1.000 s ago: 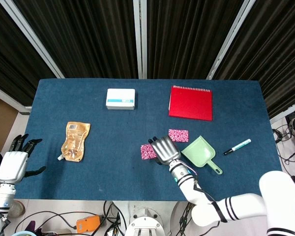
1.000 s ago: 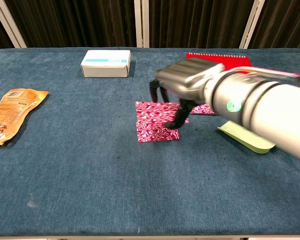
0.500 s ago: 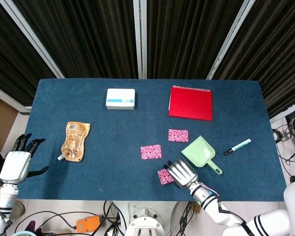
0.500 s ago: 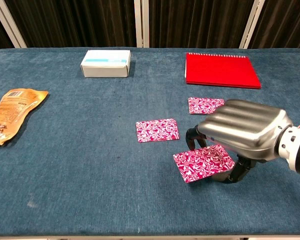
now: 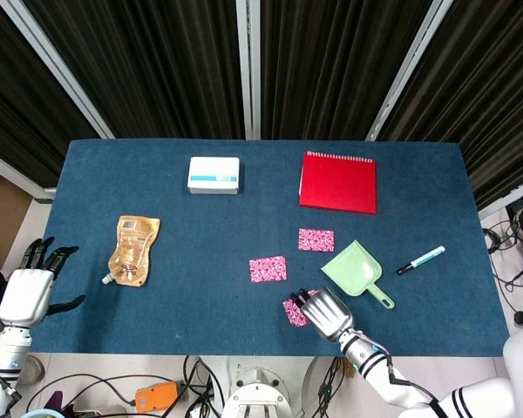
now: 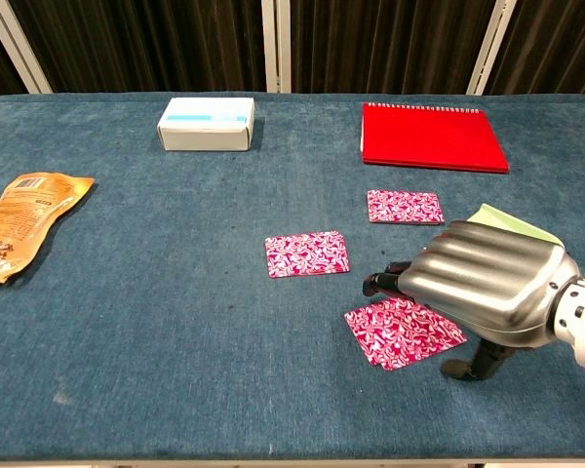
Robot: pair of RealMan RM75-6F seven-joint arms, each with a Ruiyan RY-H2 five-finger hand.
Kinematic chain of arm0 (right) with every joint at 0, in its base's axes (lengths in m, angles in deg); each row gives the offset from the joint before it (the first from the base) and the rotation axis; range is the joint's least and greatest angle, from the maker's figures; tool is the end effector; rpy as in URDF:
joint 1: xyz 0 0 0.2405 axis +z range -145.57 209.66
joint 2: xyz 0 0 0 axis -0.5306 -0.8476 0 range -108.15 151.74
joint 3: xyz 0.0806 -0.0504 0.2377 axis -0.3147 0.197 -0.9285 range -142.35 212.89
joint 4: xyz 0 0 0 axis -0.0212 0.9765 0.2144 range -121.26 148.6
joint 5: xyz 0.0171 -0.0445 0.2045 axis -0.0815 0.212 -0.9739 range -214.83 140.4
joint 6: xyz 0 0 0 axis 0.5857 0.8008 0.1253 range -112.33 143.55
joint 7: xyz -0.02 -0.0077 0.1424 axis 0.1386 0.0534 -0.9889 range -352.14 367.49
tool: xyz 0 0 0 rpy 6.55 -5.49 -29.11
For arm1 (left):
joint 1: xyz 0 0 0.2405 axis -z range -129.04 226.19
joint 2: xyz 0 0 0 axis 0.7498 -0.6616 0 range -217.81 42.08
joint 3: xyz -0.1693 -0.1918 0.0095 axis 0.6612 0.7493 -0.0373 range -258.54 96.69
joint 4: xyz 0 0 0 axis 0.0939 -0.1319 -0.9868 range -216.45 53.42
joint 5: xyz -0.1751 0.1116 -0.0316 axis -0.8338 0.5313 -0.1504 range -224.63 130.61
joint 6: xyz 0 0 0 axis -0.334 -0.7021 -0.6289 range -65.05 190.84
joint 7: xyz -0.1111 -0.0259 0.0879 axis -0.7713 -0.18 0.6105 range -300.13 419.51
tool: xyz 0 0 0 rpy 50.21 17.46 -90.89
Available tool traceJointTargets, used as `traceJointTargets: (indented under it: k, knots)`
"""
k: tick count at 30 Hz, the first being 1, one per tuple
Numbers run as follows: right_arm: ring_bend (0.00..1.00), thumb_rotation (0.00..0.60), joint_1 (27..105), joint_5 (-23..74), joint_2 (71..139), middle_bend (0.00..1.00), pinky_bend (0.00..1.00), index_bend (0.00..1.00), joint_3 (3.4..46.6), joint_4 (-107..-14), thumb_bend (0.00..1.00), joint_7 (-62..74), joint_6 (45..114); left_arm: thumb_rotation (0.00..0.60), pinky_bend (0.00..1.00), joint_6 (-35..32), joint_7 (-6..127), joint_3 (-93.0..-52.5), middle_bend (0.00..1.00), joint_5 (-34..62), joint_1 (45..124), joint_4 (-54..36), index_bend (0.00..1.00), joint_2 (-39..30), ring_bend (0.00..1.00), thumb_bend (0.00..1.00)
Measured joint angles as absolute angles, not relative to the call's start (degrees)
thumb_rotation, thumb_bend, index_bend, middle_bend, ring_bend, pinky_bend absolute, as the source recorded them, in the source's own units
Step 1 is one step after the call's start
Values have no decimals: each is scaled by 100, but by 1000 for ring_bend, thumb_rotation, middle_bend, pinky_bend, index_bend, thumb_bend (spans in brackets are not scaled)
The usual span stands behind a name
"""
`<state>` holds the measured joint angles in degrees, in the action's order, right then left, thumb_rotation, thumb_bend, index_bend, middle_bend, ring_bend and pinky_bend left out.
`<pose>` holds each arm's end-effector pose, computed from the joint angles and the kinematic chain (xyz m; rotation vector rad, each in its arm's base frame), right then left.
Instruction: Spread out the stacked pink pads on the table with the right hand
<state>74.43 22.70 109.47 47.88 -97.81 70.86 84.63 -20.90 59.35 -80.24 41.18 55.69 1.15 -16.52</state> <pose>-0.1361 -0.1985 -0.0372 2.2908 -0.4711 0.5000 -0.3243 0.1874 0.1232 -1.4801 -0.8775 -0.8870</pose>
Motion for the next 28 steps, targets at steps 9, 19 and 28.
traceJointTargets:
  k: [9,19,28]
  knots:
    - [787,538,7207,2601,10429,259,1000,165,4472,-10066,292,6421,8915,600,0,-2107,5784,-7975,227,4010,5541,62,181,-1685,22,38]
    - [83,534,6193,2899,9071,166,223,42,3837,-9959,291,4258,10171,600,0,-2150,5406,-7863,227,3697,5408,-175,180,-1622,22,38]
    - [0,537,4878,3091,8197,60,30,0,3923,-9843,291,2659,10913,600,0,-2285,5291,-7814,228,3556,5244,-225,180,-1547,22,38]
